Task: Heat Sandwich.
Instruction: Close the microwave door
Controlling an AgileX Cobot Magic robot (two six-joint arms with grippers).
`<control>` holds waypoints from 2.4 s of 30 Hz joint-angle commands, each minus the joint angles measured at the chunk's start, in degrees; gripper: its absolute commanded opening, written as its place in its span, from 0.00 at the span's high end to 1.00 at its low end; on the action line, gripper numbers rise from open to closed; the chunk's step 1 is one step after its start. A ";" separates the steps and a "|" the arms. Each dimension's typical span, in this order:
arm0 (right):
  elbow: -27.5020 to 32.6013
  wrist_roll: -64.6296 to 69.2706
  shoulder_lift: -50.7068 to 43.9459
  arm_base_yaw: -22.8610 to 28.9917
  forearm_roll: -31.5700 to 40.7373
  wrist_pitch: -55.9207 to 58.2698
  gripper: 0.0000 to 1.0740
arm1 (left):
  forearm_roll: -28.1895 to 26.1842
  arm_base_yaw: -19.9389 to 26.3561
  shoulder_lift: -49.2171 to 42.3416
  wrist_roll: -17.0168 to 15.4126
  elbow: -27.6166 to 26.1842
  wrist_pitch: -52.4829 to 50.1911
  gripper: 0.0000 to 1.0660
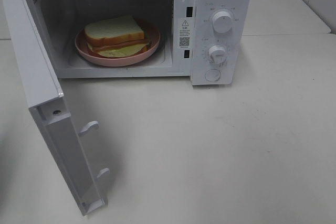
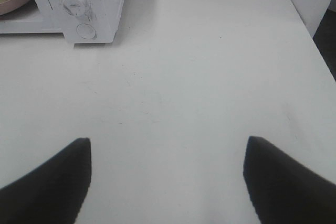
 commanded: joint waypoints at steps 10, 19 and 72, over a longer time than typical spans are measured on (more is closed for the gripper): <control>0.00 0.46 -1.55 -0.46 0.00 -0.80 0.29 | 11.63 -0.29 12.95 -2.46 3.84 -21.54 1.00; 0.00 0.46 -1.55 -0.46 0.00 -0.80 0.29 | 23.49 -0.29 25.73 -6.88 3.38 -34.26 1.00; 0.00 0.46 -1.55 -0.46 0.00 -0.80 0.29 | -10.14 -38.90 63.20 5.21 -25.04 -44.29 1.00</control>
